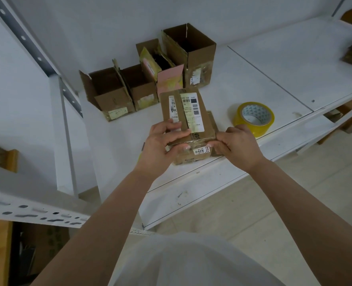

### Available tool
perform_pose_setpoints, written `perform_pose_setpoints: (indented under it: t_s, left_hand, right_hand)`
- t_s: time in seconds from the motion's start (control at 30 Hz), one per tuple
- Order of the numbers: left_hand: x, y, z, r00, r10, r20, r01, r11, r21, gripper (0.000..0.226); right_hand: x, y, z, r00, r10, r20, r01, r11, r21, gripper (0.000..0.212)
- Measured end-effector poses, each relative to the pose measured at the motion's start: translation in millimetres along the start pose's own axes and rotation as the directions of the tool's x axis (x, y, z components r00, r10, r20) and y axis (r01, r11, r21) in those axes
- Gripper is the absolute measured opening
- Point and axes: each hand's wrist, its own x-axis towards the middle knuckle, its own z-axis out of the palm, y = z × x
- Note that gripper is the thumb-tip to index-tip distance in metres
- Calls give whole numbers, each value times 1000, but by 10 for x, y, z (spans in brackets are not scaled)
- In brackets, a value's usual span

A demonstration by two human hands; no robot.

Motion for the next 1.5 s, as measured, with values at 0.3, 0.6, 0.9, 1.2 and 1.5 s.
perform_pose_setpoints:
  t_s: [0.3, 0.6, 0.9, 1.2, 1.5]
  left_hand:
    - [-55, -12, 26, 989, 147, -16, -145, 984, 102, 38]
    - [-12, 60, -15, 985, 173, -26, -164, 964, 211, 32]
    - [-39, -66, -188, 977, 179, 119, -189, 979, 75, 40]
    - [-25, -93, -191, 974, 198, 112, -209, 973, 96, 42]
    - [77, 107, -296, 965, 256, 57, -262, 946, 193, 36]
  right_hand:
    - [115, -213, -82, 993, -118, 3, 118, 993, -16, 68]
    - [126, -277, 8, 991, -115, -74, 119, 991, 63, 46]
    - [82, -109, -51, 993, -116, -32, 120, 966, 230, 44]
    - [75, -74, -68, 993, -119, -6, 118, 970, 211, 44]
    - [7, -115, -123, 992, 126, 15, -119, 885, 450, 49]
